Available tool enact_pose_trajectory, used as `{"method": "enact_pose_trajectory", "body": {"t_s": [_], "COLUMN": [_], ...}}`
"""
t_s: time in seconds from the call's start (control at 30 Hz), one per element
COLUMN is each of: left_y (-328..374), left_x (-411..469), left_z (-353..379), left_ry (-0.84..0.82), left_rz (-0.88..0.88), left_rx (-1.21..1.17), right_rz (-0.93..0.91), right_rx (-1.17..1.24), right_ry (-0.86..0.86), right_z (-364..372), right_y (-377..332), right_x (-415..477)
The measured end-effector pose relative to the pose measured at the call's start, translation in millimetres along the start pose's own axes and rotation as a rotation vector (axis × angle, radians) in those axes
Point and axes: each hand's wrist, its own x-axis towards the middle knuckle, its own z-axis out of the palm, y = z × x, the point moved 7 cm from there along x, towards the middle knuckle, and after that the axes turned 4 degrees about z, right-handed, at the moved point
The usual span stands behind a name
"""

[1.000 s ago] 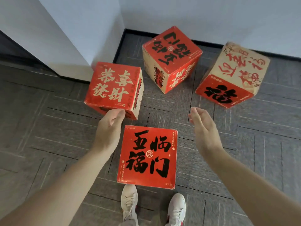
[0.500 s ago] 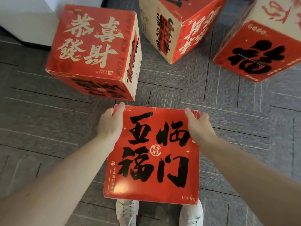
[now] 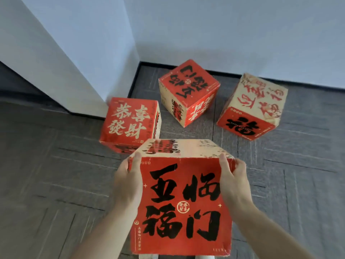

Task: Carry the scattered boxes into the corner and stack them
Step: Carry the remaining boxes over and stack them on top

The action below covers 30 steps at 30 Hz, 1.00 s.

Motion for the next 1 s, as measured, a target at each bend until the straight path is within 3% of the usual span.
{"method": "enact_pose_trajectory", "body": {"t_s": [0.33, 0.5, 0.7, 1.0], "left_y": [283, 379, 459, 504], "left_x": [-189, -256, -311, -334], "left_z": [-83, -138, -221, -343], "left_ry": [0.102, 0.153, 0.287, 0.372], "left_rz": [0.299, 0.446, 0.641, 0.785], "left_rx": [-0.147, -0.254, -0.33, -0.459], "right_rz": [-0.276, -0.443, -0.704, -0.955], "right_rx": [0.221, 0.313, 0.312, 0.361], "right_ry": [0.001, -0.042, -0.096, -0.171], "right_z": [-182, -233, -250, -207], "right_y": [-206, -287, -363, -436], "right_x": [-202, -285, -377, -493]}}
